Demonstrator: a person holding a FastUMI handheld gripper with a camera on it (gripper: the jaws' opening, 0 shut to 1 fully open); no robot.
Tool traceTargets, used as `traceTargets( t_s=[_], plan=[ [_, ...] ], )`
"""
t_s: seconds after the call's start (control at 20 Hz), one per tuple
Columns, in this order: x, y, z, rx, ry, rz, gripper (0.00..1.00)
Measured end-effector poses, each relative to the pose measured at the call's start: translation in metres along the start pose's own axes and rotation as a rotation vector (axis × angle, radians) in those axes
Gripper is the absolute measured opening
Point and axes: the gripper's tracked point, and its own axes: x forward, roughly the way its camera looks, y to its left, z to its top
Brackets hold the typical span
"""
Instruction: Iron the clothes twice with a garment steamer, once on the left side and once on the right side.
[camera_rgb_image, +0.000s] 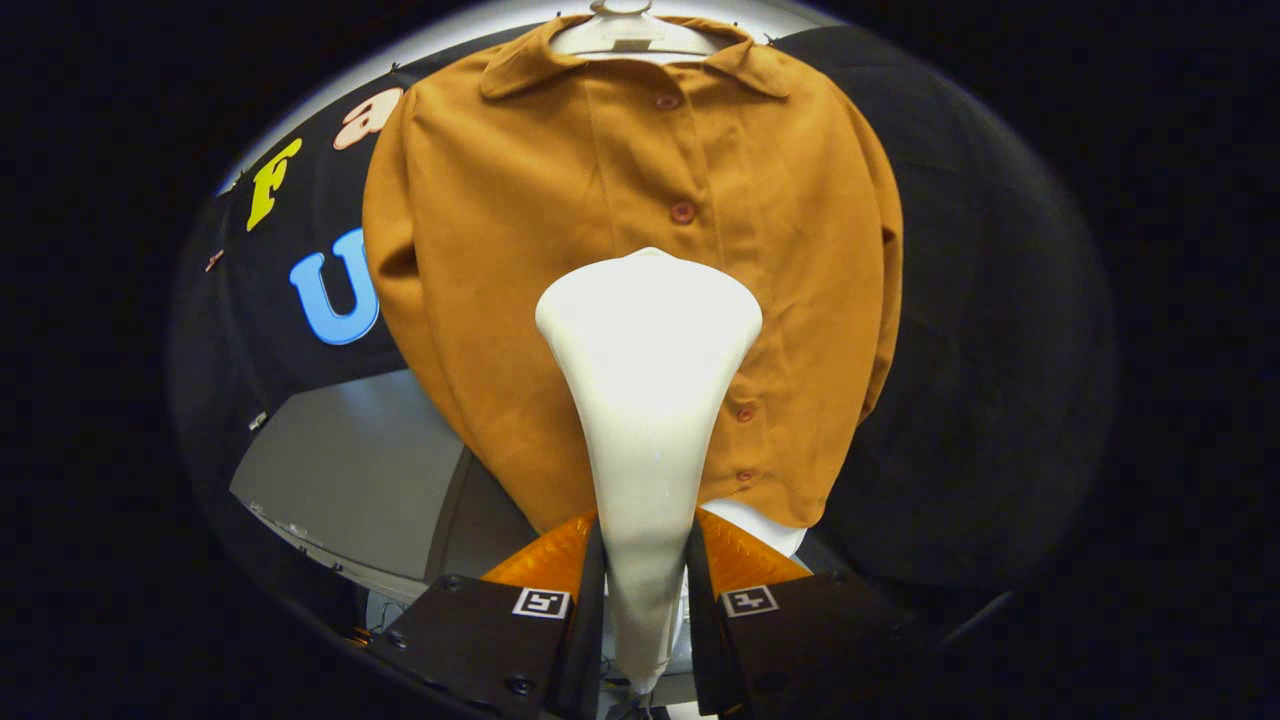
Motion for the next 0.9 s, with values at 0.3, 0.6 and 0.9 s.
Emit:
traceTargets(
  t_s=[0.3,0.6,0.9],
  plan=[
    [-0.007,-0.054,0.081,0.052,-0.162,-0.087,0.40],
    [-0.004,-0.083,0.124,0.062,-0.243,-0.093,0.40],
    [0.018,-0.084,0.113,0.058,-0.199,-0.068,0.40]
  ],
)
